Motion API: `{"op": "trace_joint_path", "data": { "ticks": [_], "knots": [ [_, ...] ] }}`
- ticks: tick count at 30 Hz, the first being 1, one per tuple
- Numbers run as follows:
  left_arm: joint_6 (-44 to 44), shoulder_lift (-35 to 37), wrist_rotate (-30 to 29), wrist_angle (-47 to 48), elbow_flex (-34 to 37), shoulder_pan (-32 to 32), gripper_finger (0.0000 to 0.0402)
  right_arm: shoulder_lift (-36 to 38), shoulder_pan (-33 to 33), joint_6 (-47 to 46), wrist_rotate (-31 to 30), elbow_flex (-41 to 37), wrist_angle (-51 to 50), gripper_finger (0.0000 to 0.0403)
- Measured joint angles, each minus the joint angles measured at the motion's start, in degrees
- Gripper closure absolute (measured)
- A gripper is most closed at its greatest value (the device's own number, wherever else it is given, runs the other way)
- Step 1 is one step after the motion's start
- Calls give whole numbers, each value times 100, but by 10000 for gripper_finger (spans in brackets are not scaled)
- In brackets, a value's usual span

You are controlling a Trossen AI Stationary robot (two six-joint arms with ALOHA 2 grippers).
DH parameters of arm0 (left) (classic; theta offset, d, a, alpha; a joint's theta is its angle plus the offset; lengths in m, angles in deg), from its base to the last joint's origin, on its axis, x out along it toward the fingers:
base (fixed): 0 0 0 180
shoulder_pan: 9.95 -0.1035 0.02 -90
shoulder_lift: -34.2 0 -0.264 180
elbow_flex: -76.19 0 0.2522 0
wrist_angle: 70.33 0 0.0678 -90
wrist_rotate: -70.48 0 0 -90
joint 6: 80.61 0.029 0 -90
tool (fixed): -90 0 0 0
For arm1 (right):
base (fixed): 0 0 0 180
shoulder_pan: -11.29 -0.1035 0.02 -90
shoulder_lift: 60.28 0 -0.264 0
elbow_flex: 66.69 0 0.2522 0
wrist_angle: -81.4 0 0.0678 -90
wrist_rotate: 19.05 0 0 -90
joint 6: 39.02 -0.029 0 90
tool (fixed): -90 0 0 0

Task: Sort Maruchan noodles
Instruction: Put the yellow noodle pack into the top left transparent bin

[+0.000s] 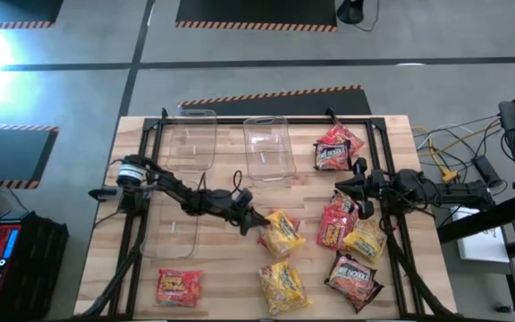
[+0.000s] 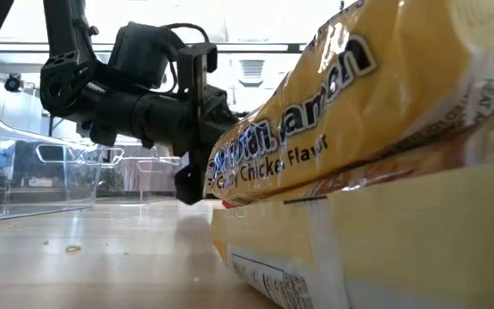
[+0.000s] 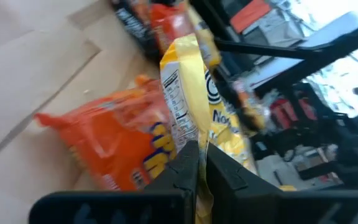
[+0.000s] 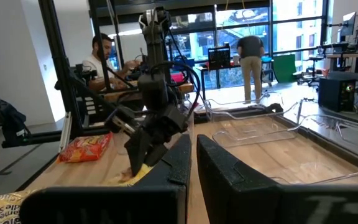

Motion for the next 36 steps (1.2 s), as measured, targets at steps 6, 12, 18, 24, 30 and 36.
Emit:
{"op": "trace_joint_path", "data": {
  "ticks": [6,12,18,24,30,36],
  "knots": [
    [17,4,13,-145,0,0,401,-1,-1,0,0,-1,0,385],
    [129,11,120,-727,0,-11,402,-2,-1,0,0,-2,0,385],
    [132,11,234,-857,0,-16,402,-2,-1,0,2,-2,0,385],
    [141,11,440,-1207,-7,-28,402,-2,-1,0,0,0,0,385],
    [114,11,538,-1188,-24,-28,402,-2,-1,0,0,-1,0,385],
    [135,13,563,-965,-30,-26,402,-2,-1,0,1,-2,0,385]
  ]
}}
